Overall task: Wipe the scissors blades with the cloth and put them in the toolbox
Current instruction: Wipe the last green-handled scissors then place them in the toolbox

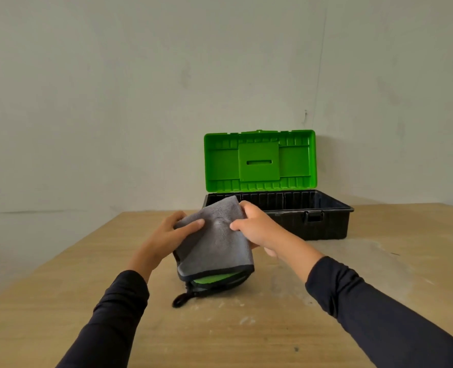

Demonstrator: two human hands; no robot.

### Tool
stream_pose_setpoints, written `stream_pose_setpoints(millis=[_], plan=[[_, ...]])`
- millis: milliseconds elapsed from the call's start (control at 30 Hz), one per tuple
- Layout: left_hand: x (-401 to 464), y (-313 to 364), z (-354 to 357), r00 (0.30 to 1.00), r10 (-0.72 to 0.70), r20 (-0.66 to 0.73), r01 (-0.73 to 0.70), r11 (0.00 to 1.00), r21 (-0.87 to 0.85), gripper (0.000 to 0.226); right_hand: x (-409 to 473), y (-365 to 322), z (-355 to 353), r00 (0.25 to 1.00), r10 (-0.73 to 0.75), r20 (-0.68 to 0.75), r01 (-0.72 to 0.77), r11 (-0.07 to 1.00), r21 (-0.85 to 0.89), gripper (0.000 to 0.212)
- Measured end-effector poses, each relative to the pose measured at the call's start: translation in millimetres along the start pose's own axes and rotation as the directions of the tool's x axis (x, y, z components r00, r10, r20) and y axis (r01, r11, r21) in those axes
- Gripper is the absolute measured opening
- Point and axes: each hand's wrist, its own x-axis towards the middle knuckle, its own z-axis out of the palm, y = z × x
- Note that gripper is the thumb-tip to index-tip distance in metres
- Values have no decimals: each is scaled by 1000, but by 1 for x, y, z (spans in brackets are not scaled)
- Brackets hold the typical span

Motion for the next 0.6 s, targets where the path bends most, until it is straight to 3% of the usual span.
stream_pose_setpoints(millis=[67,167,300,433,600], plan=[[-2,-5,-13,991,-127,31,130,980,-150,24,7,-4,13,998,-31,-63,25,995,-93,13],[2,-8,-33,981,-192,-42,177,955,-238,39,20,-10,34,976,-77,-206,47,988,-148,20],[17,-16,-58,967,-162,-198,135,980,-143,39,35,-13,60,934,-132,-331,66,977,-201,31],[35,-32,-70,933,-141,-331,142,990,-22,36,55,-10,88,962,-125,-244,57,962,-268,21],[54,-64,-77,921,31,-388,109,936,334,30,83,2,116,991,-81,-109,33,921,-388,38]])
